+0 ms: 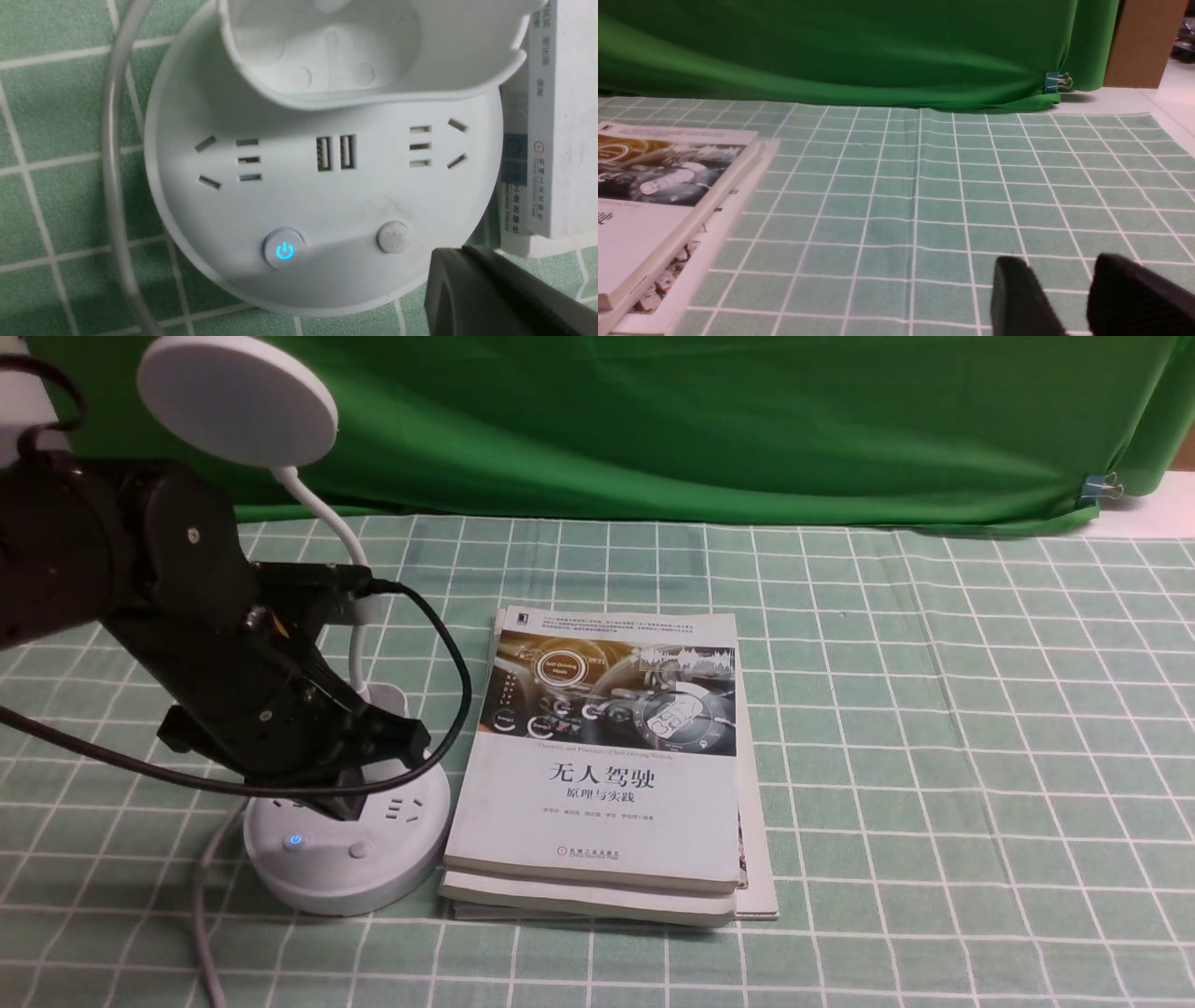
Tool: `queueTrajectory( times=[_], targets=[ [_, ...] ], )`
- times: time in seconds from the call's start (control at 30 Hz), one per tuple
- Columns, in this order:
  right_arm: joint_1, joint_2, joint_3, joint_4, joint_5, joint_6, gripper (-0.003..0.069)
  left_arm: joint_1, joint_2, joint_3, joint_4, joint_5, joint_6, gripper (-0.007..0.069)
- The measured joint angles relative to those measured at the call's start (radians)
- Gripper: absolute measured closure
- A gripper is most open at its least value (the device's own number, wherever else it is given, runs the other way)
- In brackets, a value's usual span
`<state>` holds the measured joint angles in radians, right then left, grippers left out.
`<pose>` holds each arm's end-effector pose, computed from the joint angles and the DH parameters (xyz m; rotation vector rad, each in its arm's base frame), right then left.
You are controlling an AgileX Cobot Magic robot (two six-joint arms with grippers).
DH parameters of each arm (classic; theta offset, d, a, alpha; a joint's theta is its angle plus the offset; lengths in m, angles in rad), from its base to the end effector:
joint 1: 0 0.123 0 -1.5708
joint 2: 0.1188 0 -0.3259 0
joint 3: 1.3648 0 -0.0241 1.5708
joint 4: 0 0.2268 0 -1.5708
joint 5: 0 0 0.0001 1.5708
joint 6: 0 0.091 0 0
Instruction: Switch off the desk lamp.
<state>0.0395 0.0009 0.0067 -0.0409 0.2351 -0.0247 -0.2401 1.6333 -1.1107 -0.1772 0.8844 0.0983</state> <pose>-0.0095 -0.0012 0.1898 -0.0827 1.7242 -0.0267 0.2860 -0.0828 0.2826 0.3509 2.8713 -0.2443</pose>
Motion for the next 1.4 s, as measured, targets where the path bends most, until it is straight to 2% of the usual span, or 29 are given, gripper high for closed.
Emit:
queueTrajectory(
  times=[0.2,0.4,0.53,0.73,0.97,1.13,1.4],
  targets=[
    [0.0,0.0,0.0,0.0,0.0,0.0,0.0417,0.0,-0.017,0.001,0.0,0.007,0.001,0.0624],
    [0.0,0.0,0.0,0.0,0.0,0.0,0.0417,0.0,-0.179,0.092,0.0,-0.033,0.002,0.0624],
    [0.0,0.0,0.0,0.0,0.0,0.0,0.0417,0.0,-0.409,0.246,-0.012,-0.162,0.029,0.0624],
    [0.0,0.0,0.0,0.0,0.0,0.0,0.0417,0.0,-0.803,0.515,-0.099,-0.387,0.082,0.0624],
    [0.0,0.0,0.0,0.0,0.0,0.0,0.0417,0.0,-1.153,0.747,-0.115,-0.554,0.097,0.0624],
    [0.0,0.0,0.0,0.0,0.0,0.0,0.0417,0.0,-1.298,0.82,-0.118,-0.565,0.104,0.0624],
    [0.0,0.0,0.0,0.0,0.0,0.0,0.0417,0.0,-1.335,0.856,-0.135,-0.551,0.105,0.0624]
  ],
)
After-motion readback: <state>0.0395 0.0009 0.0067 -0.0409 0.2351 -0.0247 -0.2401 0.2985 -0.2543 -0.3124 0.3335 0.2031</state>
